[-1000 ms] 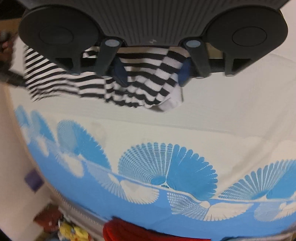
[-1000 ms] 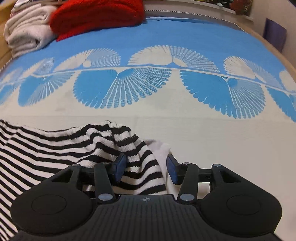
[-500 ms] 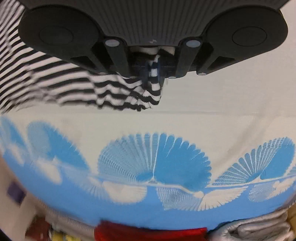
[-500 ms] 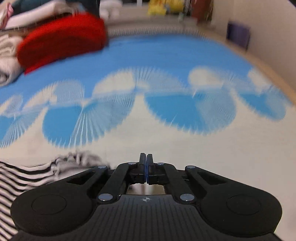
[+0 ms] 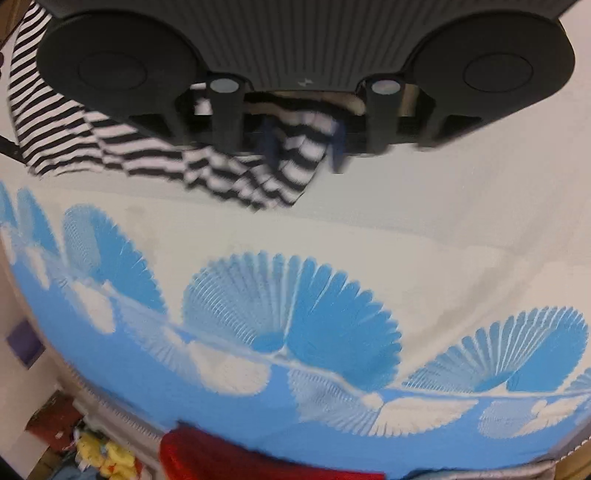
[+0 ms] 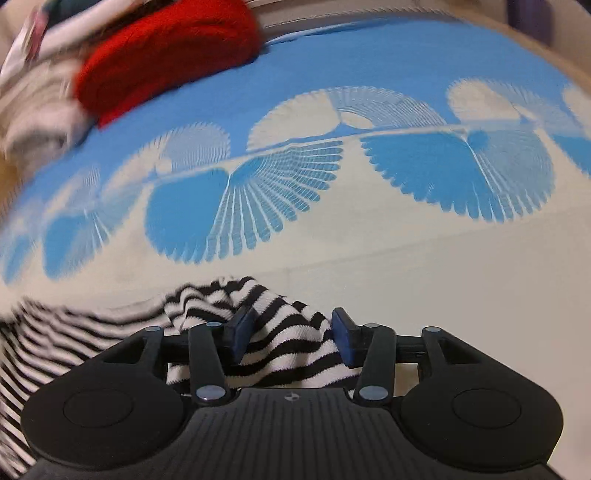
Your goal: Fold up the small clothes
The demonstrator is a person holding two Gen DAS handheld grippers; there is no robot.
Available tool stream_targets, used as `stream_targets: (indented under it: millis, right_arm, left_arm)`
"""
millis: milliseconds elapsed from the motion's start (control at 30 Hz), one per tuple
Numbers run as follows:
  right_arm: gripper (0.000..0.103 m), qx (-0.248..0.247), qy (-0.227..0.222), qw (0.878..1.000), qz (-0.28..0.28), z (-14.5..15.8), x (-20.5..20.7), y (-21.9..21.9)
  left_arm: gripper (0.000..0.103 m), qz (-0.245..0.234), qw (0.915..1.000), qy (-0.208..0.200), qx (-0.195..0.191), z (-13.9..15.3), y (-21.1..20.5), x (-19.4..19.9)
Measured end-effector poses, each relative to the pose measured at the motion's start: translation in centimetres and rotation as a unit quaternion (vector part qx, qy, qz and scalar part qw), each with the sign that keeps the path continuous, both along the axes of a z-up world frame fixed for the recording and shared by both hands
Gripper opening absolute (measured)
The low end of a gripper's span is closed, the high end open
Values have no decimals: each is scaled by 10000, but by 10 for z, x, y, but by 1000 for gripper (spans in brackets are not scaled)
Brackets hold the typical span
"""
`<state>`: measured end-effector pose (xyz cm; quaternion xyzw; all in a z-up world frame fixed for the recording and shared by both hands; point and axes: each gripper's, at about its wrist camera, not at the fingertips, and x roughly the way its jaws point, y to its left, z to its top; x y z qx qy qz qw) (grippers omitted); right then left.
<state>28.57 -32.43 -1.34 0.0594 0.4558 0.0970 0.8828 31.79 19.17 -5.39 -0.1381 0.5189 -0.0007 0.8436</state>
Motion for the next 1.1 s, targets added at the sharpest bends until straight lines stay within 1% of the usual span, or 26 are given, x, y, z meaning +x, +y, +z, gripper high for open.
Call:
stream_targets:
  millis: [33,67,133,167,200,233,267,300,333,367,400,433,467,500,533,600,633,700,767,833,900,933,967,1000,1067,1100]
  right_arm:
    - [2,25,-200,9998,-52,7,-1,1]
    - [1,14,-510,9984,-241,17,-3,0]
    - [1,29,-1004,9926,-686,33,-6,-8]
    - [1,-12,-1175,9891,-886,37,-7,-11]
    - [1,-134,-1233,9876,-964,36,-7,-11]
    - [1,-342,-1150,9886,-912,31,-4,-7]
    - [1,-538,-945,9910,-782,20,0,-2]
    - [1,-672,-747,9926,-680,11,4,2]
    - [3,-813,-443,9944,-520,-2,8,7]
    - [5,-916,-143,9950,-361,-13,12,12]
    - [8,-1026,107,9944,-214,-24,13,16]
    - [12,-1188,105,9928,-144,-26,12,20]
    - [21,-1309,26,9913,-110,-22,10,22]
    - [27,-1371,-37,9904,-147,-15,7,21]
    - [32,-1268,-75,9916,-227,-6,3,17]
    - [33,-801,-163,9959,-391,16,-8,-1]
    - [33,-559,-259,9972,-432,32,-19,-11]
    - [36,-398,-412,9972,-487,56,-36,-25]
    - [42,-176,-478,9974,-505,79,-57,-41]
    - [44,1,-437,9983,-382,89,-83,-52]
    - [49,40,-339,9989,-327,90,-109,-59]
    - [51,88,-258,9990,-352,85,-119,-63]
    - [51,150,-177,9989,-414,78,-126,-67]
    - [51,234,-64,9983,-521,69,-133,-70]
    - [51,421,433,9957,-698,45,-140,-78]
    - [51,419,745,9937,-720,36,-139,-79]
  left_arm:
    - [9,15,9999,-144,-78,5,0,-1]
    - [9,20,9993,-368,-110,13,-1,-2]
    - [9,-140,9971,-729,-142,24,-8,-3]
    - [9,-250,9963,-819,-107,26,-13,-3]
    - [9,-402,9956,-846,75,26,-22,-2]
    - [9,-510,9952,-763,332,22,-29,-1]
    - [9,-603,9948,-569,593,13,-35,1]
    - [10,-644,9945,-236,795,0,-37,4]
    - [17,-617,9939,51,911,-11,-37,7]
    - [23,-552,9941,178,918,-18,-35,7]
    - [38,-462,9942,157,955,-17,-32,6]
    - [48,-394,9938,156,1023,-15,-31,6]
    - [50,-325,9935,163,1075,-10,-29,4]
    - [53,-258,9939,194,1058,-4,-26,1]
    - [53,-234,9949,188,961,1,-23,-3]
    - [53,-249,9966,161,764,17,-12,-16]
    - [53,-229,9969,168,730,26,-8,-24]
    - [53,-179,9979,225,576,46,2,-41]
    - [53,-201,9993,219,243,64,13,-67]
    - [53,-219,9996,201,-34,72,22,-94]
    - [53,-225,9992,289,-183,68,27,-120]
    - [54,-243,9990,337,-191,62,28,-129]
    - [55,-229,9986,419,-219,53,30,-138]
    - [56,-183,9975,571,-365,41,33,-145]
    - [54,-114,9911,1136,-688,18,38,-151]
    - [55,-146,9913,1098,-708,16,37,-152]
